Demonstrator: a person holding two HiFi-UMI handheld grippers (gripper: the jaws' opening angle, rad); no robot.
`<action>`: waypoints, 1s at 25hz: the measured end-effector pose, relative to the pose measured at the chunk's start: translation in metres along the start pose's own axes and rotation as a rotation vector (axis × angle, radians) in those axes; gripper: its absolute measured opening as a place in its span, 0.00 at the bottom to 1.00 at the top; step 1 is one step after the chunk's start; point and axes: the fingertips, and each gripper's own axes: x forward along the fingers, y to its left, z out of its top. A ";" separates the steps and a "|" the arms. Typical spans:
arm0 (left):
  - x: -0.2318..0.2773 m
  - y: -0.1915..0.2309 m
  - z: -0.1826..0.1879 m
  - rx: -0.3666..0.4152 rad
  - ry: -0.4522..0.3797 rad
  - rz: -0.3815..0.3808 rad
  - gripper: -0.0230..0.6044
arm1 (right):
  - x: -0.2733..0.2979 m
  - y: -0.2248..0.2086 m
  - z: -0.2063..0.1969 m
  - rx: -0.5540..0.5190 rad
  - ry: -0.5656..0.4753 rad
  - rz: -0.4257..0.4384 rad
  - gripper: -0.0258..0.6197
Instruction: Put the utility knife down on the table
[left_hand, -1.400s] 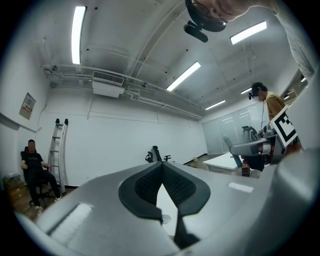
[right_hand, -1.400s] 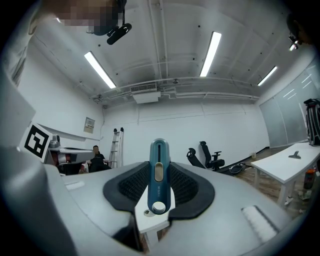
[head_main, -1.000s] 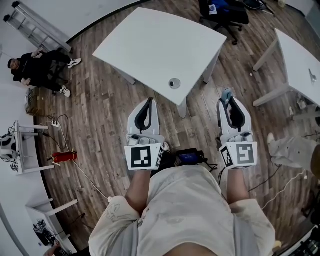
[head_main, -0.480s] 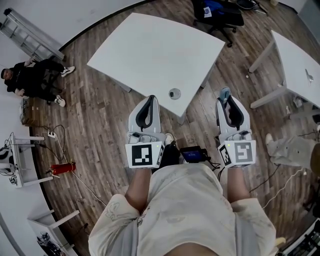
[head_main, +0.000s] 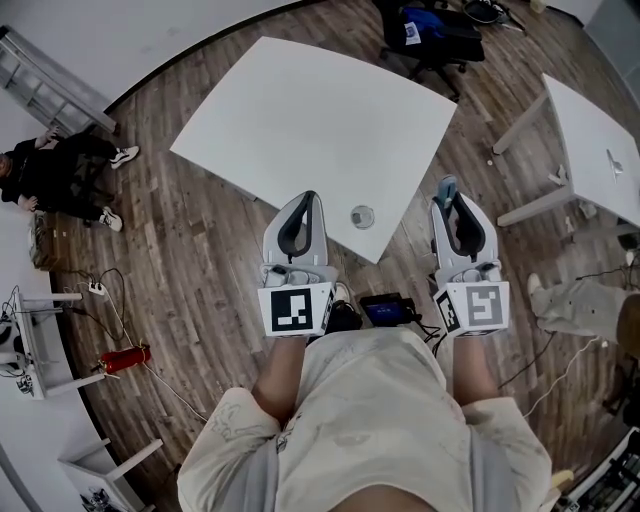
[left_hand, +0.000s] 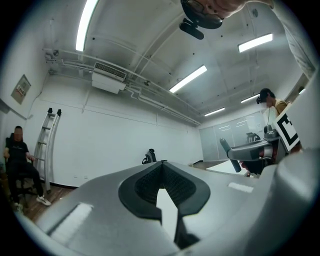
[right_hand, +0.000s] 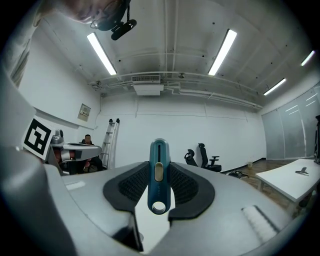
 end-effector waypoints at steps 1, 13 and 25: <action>0.013 0.036 0.002 -0.006 -0.003 -0.002 0.07 | 0.033 0.019 0.006 -0.004 0.003 0.000 0.25; 0.160 0.353 -0.020 -0.055 -0.002 -0.028 0.07 | 0.351 0.168 0.027 -0.039 0.028 -0.014 0.25; 0.273 0.492 -0.040 -0.087 -0.007 -0.072 0.07 | 0.522 0.209 0.033 -0.066 0.028 -0.046 0.25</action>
